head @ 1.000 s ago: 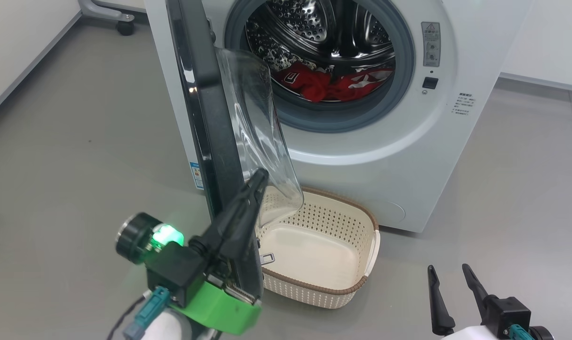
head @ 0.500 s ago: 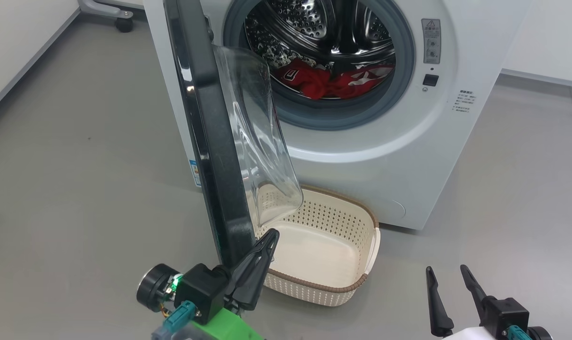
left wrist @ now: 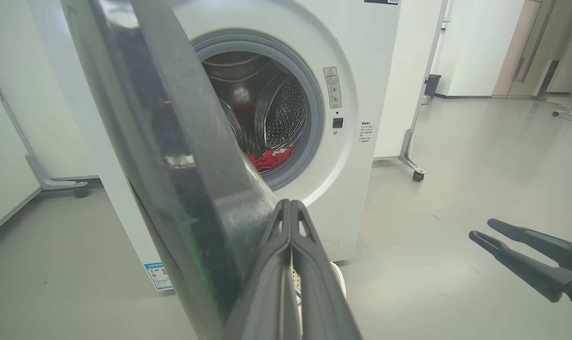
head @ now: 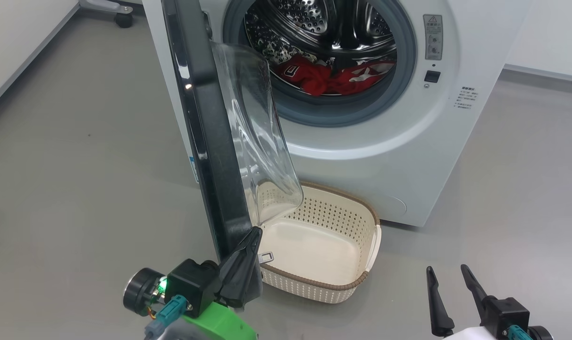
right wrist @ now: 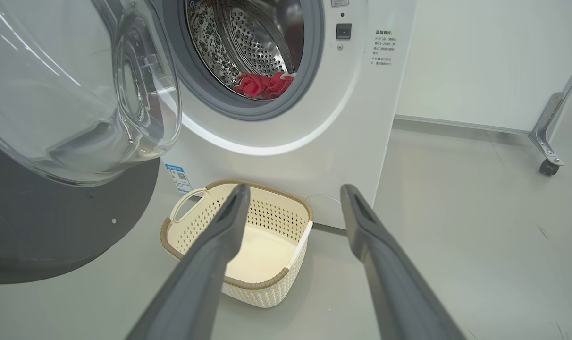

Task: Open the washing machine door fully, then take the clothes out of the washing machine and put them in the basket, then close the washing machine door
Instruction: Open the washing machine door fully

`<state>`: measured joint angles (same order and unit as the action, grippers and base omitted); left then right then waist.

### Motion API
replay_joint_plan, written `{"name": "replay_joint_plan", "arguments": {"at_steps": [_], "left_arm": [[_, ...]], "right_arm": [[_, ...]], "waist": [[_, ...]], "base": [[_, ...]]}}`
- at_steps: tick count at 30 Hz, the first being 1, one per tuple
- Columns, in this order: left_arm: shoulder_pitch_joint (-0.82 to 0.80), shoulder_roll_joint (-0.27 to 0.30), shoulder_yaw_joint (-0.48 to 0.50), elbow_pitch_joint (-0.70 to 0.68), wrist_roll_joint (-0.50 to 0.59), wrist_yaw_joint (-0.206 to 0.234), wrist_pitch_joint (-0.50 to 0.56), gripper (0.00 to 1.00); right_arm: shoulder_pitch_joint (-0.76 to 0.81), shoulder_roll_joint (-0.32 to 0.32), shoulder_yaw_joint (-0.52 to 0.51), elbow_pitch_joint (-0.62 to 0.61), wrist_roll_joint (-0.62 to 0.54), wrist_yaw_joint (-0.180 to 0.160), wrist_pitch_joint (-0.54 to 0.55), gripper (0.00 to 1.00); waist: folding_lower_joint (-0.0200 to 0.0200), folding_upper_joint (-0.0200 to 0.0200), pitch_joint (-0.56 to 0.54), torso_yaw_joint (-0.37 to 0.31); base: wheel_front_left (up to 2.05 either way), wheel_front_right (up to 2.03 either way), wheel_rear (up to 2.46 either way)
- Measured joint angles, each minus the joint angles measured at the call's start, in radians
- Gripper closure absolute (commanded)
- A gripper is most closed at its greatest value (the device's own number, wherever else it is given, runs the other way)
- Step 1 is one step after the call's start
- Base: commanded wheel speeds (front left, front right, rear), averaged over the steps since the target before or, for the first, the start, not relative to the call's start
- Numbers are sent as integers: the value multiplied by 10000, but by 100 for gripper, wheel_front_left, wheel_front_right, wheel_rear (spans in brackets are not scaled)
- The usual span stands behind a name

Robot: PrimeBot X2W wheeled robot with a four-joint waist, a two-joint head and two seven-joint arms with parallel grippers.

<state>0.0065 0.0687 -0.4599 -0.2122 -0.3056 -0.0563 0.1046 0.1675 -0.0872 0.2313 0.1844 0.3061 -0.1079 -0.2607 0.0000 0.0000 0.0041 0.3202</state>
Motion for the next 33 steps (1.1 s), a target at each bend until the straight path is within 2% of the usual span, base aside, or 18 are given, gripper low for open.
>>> {"name": "replay_joint_plan", "arguments": {"at_steps": [19, 33], "left_arm": [[178, 12, 40, -15, -10, 173, 267, 100], [191, -2, 58, 61, -10, 337, 307, 100]], "right_arm": [[-56, 77, -94, 54, -77, 96, 0, 0], [-42, 81, -303, 54, -79, 86, 0, 0]], "waist": [[0, 0, 145, -245], [0, 0, 128, 183]], "base": [[0, 0, 0], [0, 0, 0]]}}
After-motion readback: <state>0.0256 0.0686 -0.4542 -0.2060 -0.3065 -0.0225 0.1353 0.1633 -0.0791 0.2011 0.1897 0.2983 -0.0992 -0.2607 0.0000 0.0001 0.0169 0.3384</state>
